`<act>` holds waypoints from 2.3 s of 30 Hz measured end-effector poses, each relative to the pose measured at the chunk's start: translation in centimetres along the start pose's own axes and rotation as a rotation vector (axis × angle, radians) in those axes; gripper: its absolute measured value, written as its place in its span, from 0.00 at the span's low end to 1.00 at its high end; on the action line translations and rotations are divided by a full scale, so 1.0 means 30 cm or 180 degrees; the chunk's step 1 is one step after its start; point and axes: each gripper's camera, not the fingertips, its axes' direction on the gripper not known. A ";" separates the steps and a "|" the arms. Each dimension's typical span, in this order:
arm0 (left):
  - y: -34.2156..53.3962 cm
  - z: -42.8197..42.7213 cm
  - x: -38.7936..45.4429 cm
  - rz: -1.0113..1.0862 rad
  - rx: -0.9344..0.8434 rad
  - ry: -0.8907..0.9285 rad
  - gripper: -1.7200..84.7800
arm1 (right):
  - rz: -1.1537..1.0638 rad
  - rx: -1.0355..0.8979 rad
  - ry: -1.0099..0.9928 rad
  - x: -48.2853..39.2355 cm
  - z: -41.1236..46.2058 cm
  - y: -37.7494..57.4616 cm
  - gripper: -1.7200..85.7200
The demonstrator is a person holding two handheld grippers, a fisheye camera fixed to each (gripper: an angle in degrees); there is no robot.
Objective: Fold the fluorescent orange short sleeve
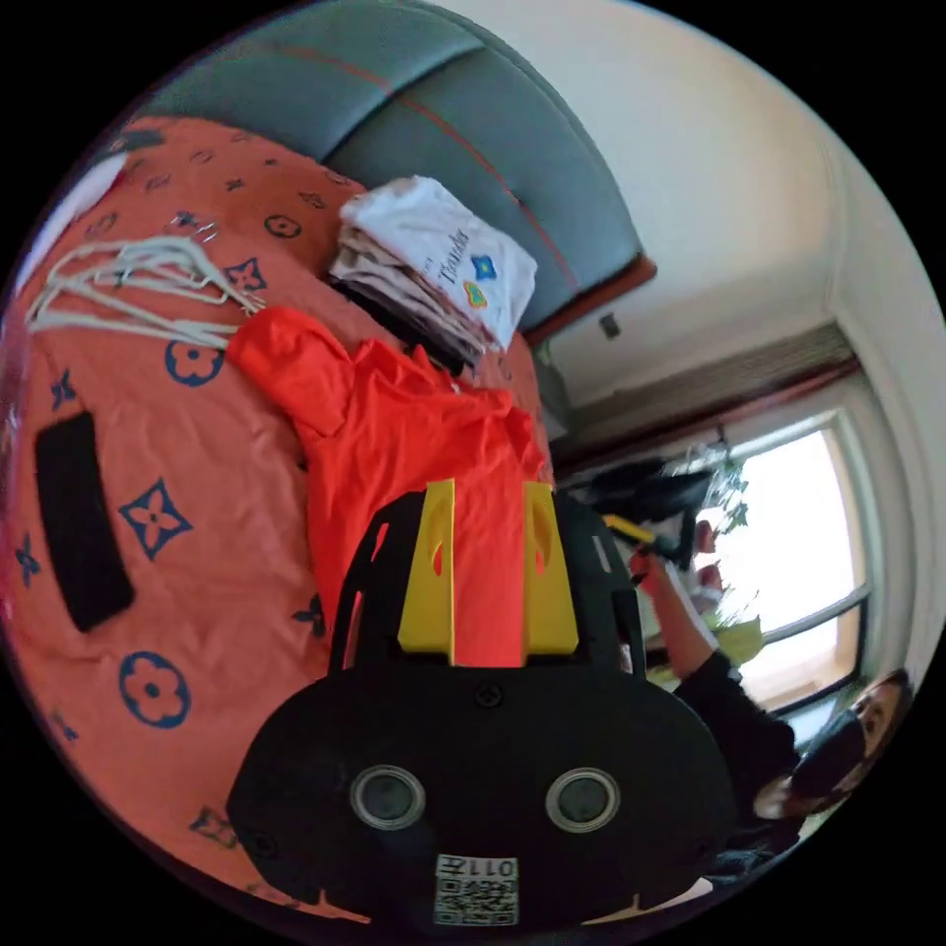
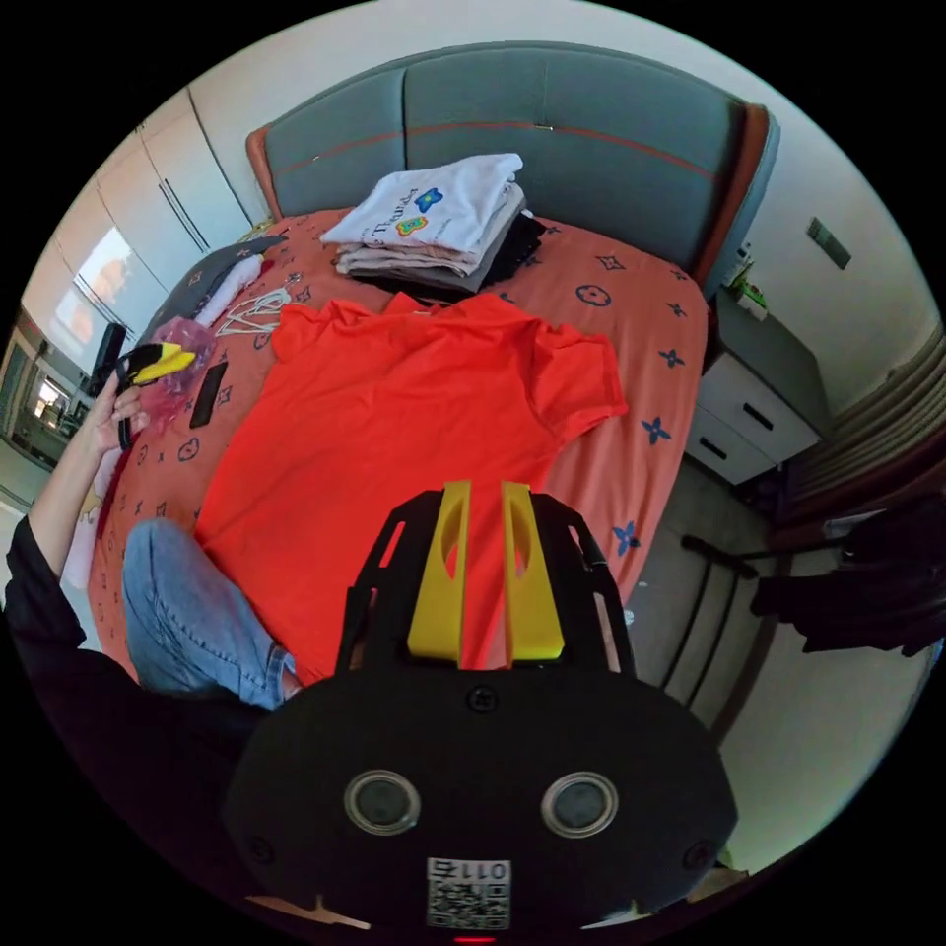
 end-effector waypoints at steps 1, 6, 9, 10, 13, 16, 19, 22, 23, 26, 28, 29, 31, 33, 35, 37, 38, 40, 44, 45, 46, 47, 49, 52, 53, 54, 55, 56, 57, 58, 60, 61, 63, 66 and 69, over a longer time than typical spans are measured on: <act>-0.011 -0.026 -0.082 -0.0230 0.0233 0.0215 0.14 | 0.0047 -0.0032 -0.0078 0.061 0.033 -0.045 0.08; -0.019 -0.073 -0.378 -0.0947 0.0849 0.0525 0.16 | 0.0397 -0.0027 -0.0500 0.333 0.144 -0.202 0.11; -0.014 -0.068 -0.524 -0.1173 0.0966 0.0556 0.17 | 0.0729 0.0067 -0.0922 0.526 0.193 -0.293 0.13; -0.015 -0.065 -0.570 -0.1182 0.1036 0.0631 0.17 | 0.0862 0.0117 -0.1074 0.602 0.209 -0.330 0.14; -0.041 -0.051 -0.650 -0.1059 0.1155 0.0840 0.17 | 0.1180 0.0372 -0.1441 0.777 0.232 -0.416 0.16; -0.102 -0.005 -0.691 -0.0894 0.1051 0.0966 0.17 | 0.1487 0.0654 -0.1970 0.907 0.271 -0.510 0.15; -0.165 0.040 -0.713 -0.0849 0.1119 0.1124 0.15 | 0.1789 0.0778 -0.2123 0.977 0.315 -0.627 0.11; -0.192 0.013 -0.686 -0.0808 0.1224 0.0523 0.07 | 0.2013 0.0736 -0.1589 0.999 0.306 -0.720 0.06; -0.189 -0.007 -0.669 -0.0797 0.1304 0.0260 0.06 | 0.2021 0.0740 -0.1488 0.999 0.298 -0.735 0.06; -0.160 -0.087 -0.645 -0.0921 0.1325 -0.0507 0.05 | 0.2117 0.0723 -0.1178 0.999 0.273 -0.791 0.05; -0.108 -0.134 -0.683 -0.1260 0.1367 -0.0544 0.05 | 0.2252 0.0733 -0.1155 0.990 0.281 -0.827 0.05; -0.091 -0.146 -0.695 -0.1357 0.1422 -0.0489 0.05 | 0.2294 0.0744 -0.1138 0.984 0.281 -0.836 0.06; -0.019 -0.195 -0.735 -0.1590 0.1697 -0.0253 0.05 | 0.2370 0.0796 -0.1042 0.953 0.281 -0.884 0.06; 0.028 -0.242 -0.729 -0.1645 0.1889 -0.0199 0.05 | 0.2441 0.0821 -0.0894 0.930 0.272 -0.925 0.08; 0.073 -0.284 -0.673 -0.1565 0.2122 -0.0198 0.05 | 0.2398 0.0953 -0.0519 0.890 0.231 -0.973 0.10; 0.124 -0.268 -0.564 -0.1393 0.2309 0.0082 0.04 | 0.1923 0.1160 0.0185 0.777 0.158 -1.084 0.12; 0.131 -0.251 -0.537 -0.1309 0.2311 0.0192 0.04 | 0.1705 0.1249 0.0215 0.739 0.142 -1.123 0.12; 0.135 -0.144 -0.455 -0.0975 0.2064 0.0445 0.03 | 0.0395 0.1226 -0.0490 0.569 0.127 -1.342 0.13; 0.081 0.018 -0.427 -0.0323 0.1263 0.0915 0.03 | -0.0630 0.0122 -0.1301 0.335 0.236 -1.743 0.18; 0.057 0.046 -0.431 -0.0219 0.0979 0.1049 0.02 | -0.0822 -0.0162 -0.1167 0.268 0.283 -1.859 0.20; 0.042 0.054 -0.432 -0.0110 0.0803 0.1127 0.02 | -0.0937 -0.0448 -0.1050 0.212 0.336 -1.970 0.21; 0.040 0.050 -0.430 -0.0038 0.0766 0.1140 0.02 | -0.0976 -0.0601 -0.1065 0.189 0.364 -2.022 0.22; 0.058 0.020 -0.437 0.0072 0.0822 0.0995 0.02 | -0.0932 -0.1250 -0.1406 0.113 0.497 -2.205 0.23; 0.083 -0.011 -0.470 0.0058 0.0885 0.0834 0.02 | -0.0755 -0.1930 -0.1648 0.021 0.688 -2.330 0.22; 0.088 -0.017 -0.476 0.0050 0.0909 0.0826 0.02 | -0.0720 -0.2053 -0.1679 0.000 0.727 -2.343 0.22; 0.099 -0.027 -0.489 0.0029 0.0974 0.0836 0.02 | -0.0708 -0.2283 -0.1718 -0.049 0.799 -2.362 0.21; 0.110 -0.035 -0.499 0.0014 0.1027 0.0852 0.02 | -0.0752 -0.2460 -0.1734 -0.104 0.863 -2.375 0.19; 0.115 -0.037 -0.502 0.0016 0.1040 0.0856 0.02 | -0.0768 -0.2487 -0.1696 -0.131 0.889 -2.384 0.17; 0.123 -0.039 -0.506 0.0026 0.1042 0.0855 0.02 | -0.0794 -0.2432 -0.1491 -0.178 0.921 -2.411 0.13; 0.130 -0.041 -0.508 0.0040 0.1044 0.0838 0.02 | -0.0823 -0.2298 -0.1352 -0.214 0.933 -2.440 0.10; 0.143 -0.045 -0.510 0.0054 0.1072 0.0832 0.02 | -0.0628 -0.1790 -0.1740 -0.235 0.908 -2.493 0.07; 0.150 -0.050 -0.510 0.0059 0.1093 0.0833 0.02 | -0.0481 -0.1337 -0.1978 -0.240 0.877 -2.523 0.07; 0.164 -0.064 -0.505 0.0072 0.1173 0.0750 0.02 | -0.0508 -0.0849 -0.1848 -0.280 0.857 -2.542 0.07; 0.187 -0.088 -0.489 0.0090 0.1314 0.0382 0.02 | -0.0728 -0.0662 -0.1052 -0.431 0.950 -2.526 0.09; 0.199 -0.098 -0.490 0.0038 0.1278 0.0313 0.02 | -0.0766 -0.0698 -0.0669 -0.578 1.026 -2.528 0.14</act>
